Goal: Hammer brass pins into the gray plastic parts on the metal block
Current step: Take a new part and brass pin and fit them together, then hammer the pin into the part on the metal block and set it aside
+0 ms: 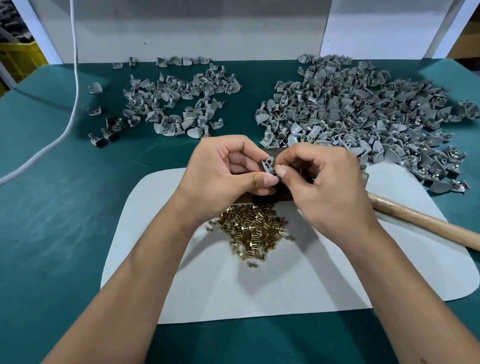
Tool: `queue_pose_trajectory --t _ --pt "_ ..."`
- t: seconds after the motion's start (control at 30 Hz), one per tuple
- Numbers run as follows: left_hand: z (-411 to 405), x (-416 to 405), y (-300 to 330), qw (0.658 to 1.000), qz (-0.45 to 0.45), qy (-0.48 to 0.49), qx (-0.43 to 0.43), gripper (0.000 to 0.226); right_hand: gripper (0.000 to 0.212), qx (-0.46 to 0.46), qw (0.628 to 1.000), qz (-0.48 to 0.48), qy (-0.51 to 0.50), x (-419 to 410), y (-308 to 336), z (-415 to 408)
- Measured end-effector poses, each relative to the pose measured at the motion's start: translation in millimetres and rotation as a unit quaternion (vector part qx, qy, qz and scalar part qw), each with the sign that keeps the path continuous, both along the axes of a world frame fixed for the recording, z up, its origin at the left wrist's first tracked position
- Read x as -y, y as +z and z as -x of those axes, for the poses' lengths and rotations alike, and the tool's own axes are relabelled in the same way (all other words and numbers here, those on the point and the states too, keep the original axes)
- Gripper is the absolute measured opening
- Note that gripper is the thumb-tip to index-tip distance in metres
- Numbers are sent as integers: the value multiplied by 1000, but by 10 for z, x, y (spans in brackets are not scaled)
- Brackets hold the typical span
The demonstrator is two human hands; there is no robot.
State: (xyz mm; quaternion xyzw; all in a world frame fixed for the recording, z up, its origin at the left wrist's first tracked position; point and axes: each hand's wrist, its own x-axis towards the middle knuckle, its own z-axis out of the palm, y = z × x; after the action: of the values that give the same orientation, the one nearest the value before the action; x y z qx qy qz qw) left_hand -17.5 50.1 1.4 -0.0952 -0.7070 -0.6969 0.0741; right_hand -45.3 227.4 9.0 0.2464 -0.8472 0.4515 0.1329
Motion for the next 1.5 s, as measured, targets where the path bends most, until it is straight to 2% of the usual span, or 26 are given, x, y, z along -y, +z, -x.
queue_pose_trajectory --t 0.17,0.37,0.47,0.6,0.67,0.73,0.77,0.83,0.9,0.97,1.17,1.27,1.33,1.5 --pt "-1 -8 -8 1000 20 9 -9 22 13 34 999 -9 9 -2 21 20" --pt "-10 -36 -9 997 49 36 -47 23 13 4 1000 -19 -2 14 63 -6" --pt "16 -63 -36 993 91 40 -70 25 13 -11 999 -38 -17 -2 75 -15" --pt "28 -98 -73 974 153 105 -129 19 10 22 1000 -11 -11 -75 174 -1" --pt "42 -88 -110 961 194 148 -132 17 5 30 999 -14 -26 -199 269 65" --pt "58 -68 -149 949 228 183 -118 15 4 48 995 -63 -65 -409 356 172" --pt "70 -62 -169 945 240 195 -110 15 7 64 987 -118 -84 -537 392 225" --pt "89 -72 -198 942 251 204 -90 14 15 114 951 -267 -102 -787 427 298" --pt "103 -77 -202 944 251 201 -68 13 22 164 900 -393 -97 -927 399 304" --pt "111 -64 -191 947 248 199 -54 11 23 174 882 -430 -88 -953 309 283" --pt "102 -31 -159 957 220 188 -32 15 12 144 910 -377 -99 -1003 256 314" --pt "107 14 -151 962 203 182 -23 16 15 130 957 -240 -101 -986 365 330" --pt "111 28 -151 965 192 178 -12 15 13 117 975 -161 -96 -860 442 306" --pt "111 9 -152 973 168 158 8 13 15 71 981 -179 -31 -425 477 147"
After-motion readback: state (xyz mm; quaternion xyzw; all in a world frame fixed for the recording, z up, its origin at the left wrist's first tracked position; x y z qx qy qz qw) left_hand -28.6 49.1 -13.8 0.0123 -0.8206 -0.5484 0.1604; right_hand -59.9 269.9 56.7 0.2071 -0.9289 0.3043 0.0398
